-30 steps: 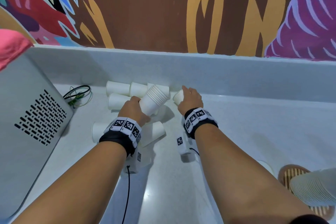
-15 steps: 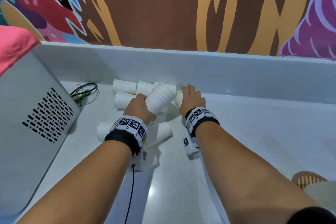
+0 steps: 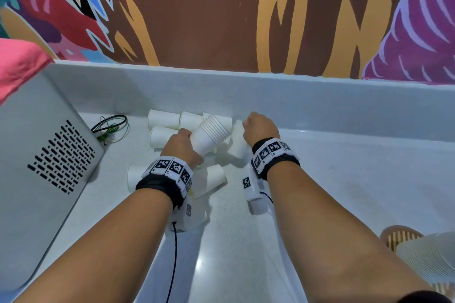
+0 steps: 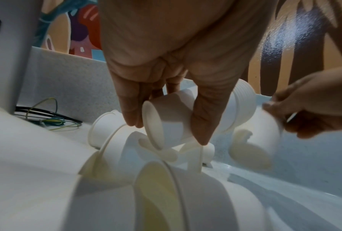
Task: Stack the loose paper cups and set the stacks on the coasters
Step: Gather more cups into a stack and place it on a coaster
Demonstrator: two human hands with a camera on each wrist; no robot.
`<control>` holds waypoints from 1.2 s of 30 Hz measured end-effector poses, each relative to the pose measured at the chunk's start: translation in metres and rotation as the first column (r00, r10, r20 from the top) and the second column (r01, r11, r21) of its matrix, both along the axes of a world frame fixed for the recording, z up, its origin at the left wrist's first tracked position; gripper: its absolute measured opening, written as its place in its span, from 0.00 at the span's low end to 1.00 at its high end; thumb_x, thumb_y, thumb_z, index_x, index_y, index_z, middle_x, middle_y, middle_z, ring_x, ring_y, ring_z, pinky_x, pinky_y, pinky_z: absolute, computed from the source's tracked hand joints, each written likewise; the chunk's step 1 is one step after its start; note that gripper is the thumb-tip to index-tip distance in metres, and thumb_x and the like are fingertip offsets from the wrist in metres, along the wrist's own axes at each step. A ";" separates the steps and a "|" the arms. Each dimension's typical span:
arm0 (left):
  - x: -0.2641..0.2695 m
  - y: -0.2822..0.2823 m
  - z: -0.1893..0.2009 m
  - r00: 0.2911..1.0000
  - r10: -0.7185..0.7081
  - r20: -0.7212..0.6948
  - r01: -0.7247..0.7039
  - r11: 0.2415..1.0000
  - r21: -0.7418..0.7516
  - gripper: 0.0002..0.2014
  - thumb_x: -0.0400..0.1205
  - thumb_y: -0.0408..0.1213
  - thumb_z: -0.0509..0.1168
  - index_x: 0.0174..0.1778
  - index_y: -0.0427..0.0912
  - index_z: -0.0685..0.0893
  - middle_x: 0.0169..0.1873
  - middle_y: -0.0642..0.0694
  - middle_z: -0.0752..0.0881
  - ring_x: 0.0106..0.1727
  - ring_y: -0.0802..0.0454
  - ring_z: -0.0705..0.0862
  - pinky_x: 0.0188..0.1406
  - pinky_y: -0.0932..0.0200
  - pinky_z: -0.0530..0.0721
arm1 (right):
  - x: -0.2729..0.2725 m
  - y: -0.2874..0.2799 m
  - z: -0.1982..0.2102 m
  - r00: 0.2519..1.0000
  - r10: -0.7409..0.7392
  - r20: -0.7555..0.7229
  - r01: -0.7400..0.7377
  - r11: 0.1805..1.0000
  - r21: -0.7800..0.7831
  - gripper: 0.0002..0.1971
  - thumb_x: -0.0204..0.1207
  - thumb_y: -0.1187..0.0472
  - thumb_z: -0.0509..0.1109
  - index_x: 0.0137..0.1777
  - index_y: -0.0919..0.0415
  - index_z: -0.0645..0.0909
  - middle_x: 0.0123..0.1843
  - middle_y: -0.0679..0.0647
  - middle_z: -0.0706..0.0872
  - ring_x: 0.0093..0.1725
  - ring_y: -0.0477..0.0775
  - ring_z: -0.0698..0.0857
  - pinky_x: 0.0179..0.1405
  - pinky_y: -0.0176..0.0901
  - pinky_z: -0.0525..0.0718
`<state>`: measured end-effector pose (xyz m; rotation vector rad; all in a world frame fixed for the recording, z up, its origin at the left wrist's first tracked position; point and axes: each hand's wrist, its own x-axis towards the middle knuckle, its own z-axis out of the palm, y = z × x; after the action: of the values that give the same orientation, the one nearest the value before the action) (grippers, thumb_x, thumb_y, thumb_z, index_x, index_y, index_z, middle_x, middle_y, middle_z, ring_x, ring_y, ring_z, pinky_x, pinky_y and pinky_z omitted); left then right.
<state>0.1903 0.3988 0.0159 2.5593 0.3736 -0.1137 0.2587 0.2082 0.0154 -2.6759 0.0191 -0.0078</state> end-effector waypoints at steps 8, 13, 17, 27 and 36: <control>-0.018 -0.005 0.019 1.000 -0.002 -0.011 0.002 1.000 0.010 0.30 0.67 0.36 0.79 0.63 0.40 0.75 0.46 0.45 0.82 0.43 0.46 0.80 0.39 0.56 0.76 | -0.027 0.007 0.064 0.945 -0.109 0.308 0.037 0.973 0.228 0.10 0.84 0.59 0.57 0.49 0.62 0.77 0.42 0.56 0.82 0.41 0.59 0.78 0.38 0.46 0.74; -0.031 -0.007 0.024 0.997 0.004 0.078 -0.001 0.999 -0.049 0.32 0.64 0.36 0.81 0.63 0.40 0.75 0.51 0.43 0.85 0.45 0.45 0.81 0.42 0.56 0.77 | -0.048 0.031 0.053 0.972 0.091 0.217 -0.154 0.943 0.296 0.10 0.82 0.62 0.58 0.50 0.60 0.82 0.45 0.58 0.87 0.45 0.59 0.82 0.46 0.46 0.81; -0.044 0.006 0.023 0.998 0.041 0.054 -0.038 0.998 -0.042 0.30 0.66 0.35 0.80 0.62 0.39 0.76 0.51 0.42 0.85 0.44 0.44 0.81 0.41 0.56 0.76 | -0.064 0.041 0.039 0.984 0.107 0.143 -0.160 0.880 0.447 0.12 0.80 0.67 0.58 0.53 0.57 0.83 0.50 0.55 0.87 0.49 0.55 0.83 0.52 0.45 0.81; -0.061 0.036 0.019 0.990 0.130 0.053 -0.127 0.991 -0.050 0.29 0.67 0.34 0.79 0.61 0.37 0.75 0.48 0.41 0.83 0.42 0.44 0.77 0.39 0.56 0.73 | -0.091 0.065 -0.026 0.889 0.374 -0.264 -0.392 0.920 -0.014 0.29 0.73 0.69 0.64 0.73 0.47 0.71 0.71 0.52 0.75 0.69 0.60 0.73 0.67 0.56 0.75; -0.062 0.038 0.002 0.992 0.122 0.006 -0.121 0.990 -0.075 0.33 0.65 0.34 0.80 0.64 0.38 0.75 0.54 0.38 0.85 0.54 0.39 0.84 0.43 0.54 0.76 | -0.102 0.055 -0.059 0.906 0.299 -0.299 -0.390 0.864 -0.318 0.33 0.69 0.60 0.72 0.74 0.52 0.66 0.69 0.57 0.71 0.70 0.62 0.69 0.68 0.60 0.68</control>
<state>0.1280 0.4364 0.0178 2.4555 0.5108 -0.0679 0.1572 0.2631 -0.0436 -2.9987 -0.4332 0.4750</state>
